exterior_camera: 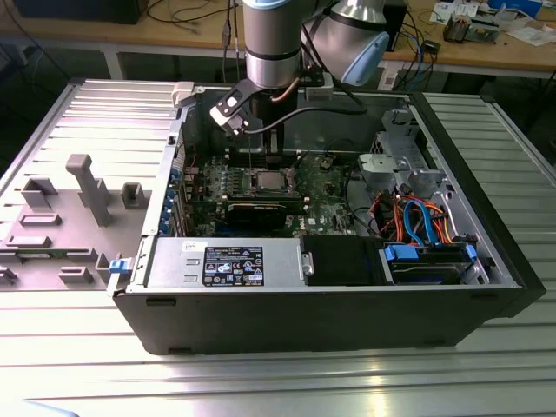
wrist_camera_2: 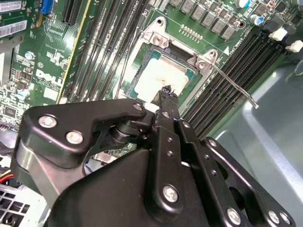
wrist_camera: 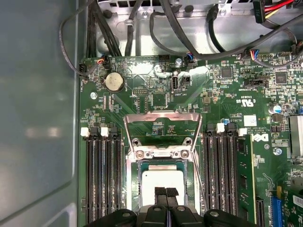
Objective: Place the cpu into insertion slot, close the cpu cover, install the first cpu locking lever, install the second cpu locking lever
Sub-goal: 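Close the cpu cover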
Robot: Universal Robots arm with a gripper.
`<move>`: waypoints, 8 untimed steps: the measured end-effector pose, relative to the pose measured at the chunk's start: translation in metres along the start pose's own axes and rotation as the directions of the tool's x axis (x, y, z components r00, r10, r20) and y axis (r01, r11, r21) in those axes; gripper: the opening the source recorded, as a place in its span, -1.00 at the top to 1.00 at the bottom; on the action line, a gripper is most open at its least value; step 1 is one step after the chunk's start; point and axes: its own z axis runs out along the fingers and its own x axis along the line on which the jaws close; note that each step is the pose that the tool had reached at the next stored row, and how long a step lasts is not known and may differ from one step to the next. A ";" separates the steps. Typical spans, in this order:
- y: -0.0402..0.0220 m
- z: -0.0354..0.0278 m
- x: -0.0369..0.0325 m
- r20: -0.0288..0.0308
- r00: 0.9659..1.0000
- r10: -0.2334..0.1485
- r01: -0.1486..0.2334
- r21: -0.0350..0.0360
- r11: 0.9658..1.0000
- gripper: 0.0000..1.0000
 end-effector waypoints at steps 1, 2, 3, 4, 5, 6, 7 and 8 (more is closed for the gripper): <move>0.0000 0.0000 0.0000 0.000 1.000 0.000 0.000 0.000 1.000 0.79; 0.0000 -0.0002 0.0000 0.000 1.000 0.000 0.000 0.000 1.000 0.79; 0.0000 -0.0002 0.0000 0.000 1.000 0.000 0.000 0.000 1.000 0.79; 0.0000 -0.0002 0.0000 0.000 1.000 0.000 0.000 0.000 1.000 0.79; 0.0000 -0.0003 0.0000 0.000 1.000 0.000 0.000 0.000 1.000 0.79; 0.0000 -0.0006 0.0000 0.000 1.000 0.000 0.000 0.000 1.000 0.79; 0.0000 -0.0014 -0.0001 0.001 1.000 0.000 0.000 0.000 1.000 0.79; 0.0002 -0.0030 0.0000 0.000 1.000 0.000 0.000 0.000 1.000 0.79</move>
